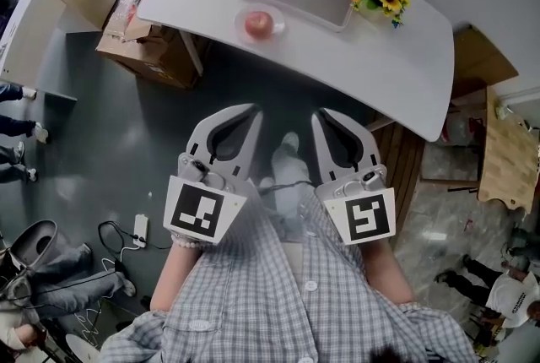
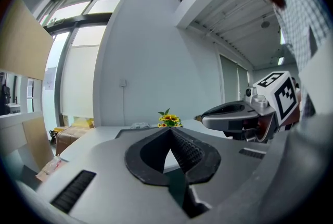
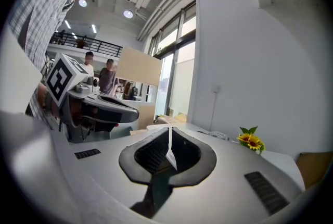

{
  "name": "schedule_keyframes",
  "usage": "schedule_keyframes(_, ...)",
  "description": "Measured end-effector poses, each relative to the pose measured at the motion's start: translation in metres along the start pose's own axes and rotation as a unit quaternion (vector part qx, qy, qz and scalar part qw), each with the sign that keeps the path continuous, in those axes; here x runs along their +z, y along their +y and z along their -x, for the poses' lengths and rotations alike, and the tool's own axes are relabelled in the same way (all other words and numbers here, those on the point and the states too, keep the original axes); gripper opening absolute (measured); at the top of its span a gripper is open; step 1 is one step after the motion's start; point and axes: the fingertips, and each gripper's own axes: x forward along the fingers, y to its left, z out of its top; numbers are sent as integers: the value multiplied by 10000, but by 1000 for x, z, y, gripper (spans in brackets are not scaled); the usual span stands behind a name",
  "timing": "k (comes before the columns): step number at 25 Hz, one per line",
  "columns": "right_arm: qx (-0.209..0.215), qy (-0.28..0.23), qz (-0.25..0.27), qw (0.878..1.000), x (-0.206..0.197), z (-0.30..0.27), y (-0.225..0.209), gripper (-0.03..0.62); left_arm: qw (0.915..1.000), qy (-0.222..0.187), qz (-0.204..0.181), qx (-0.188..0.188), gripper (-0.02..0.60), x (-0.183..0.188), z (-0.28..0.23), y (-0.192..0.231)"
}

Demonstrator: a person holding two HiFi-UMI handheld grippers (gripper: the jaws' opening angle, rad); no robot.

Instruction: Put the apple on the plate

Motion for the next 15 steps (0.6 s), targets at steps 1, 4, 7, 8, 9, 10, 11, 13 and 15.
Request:
schedule_keyframes(1, 17, 0, -15, 10000, -1, -5, -3, 30, 10000, 19, -2, 26, 9, 0, -4, 3)
schedule_keyframes(4, 93, -49, -65, 9999, -2, -22, -14, 29, 9999, 67, -45, 119, 9, 0, -16, 14)
schedule_keyframes(7, 205, -64, -56, 9998, -4, -40, -25, 29, 9997, 144, -29, 208, 9, -1, -32, 27)
schedule_keyframes(8, 238, -79, -47, 9997, -4, -47, -29, 30, 9996, 160, -26, 235, 9, -1, -38, 32)
schedule_keyframes(9, 268, -93, -47, 9996, -4, -54, -33, 29, 9995, 175, -18, 259, 9, 0, -44, 37)
schedule_keyframes(10, 295, -94, -52, 9995, -4, -61, -38, 30, 9994, 193, 2, 280, 9, 0, -51, 42)
schedule_keyframes(11, 319, -80, -58, 9994, -4, -67, -43, 29, 9993, 215, 29, 300, 9, 1, -58, 46)
schedule_keyframes(13, 363, -36, -79, 9993, -6, -80, -56, 30, 9991, 242, 74, 347, 9, 4, -74, 56)
schedule_keyframes(15, 420, -8, -108, 9991, -6, -94, -69, 29, 9988, 250, 105, 398, 9, 8, -91, 64)
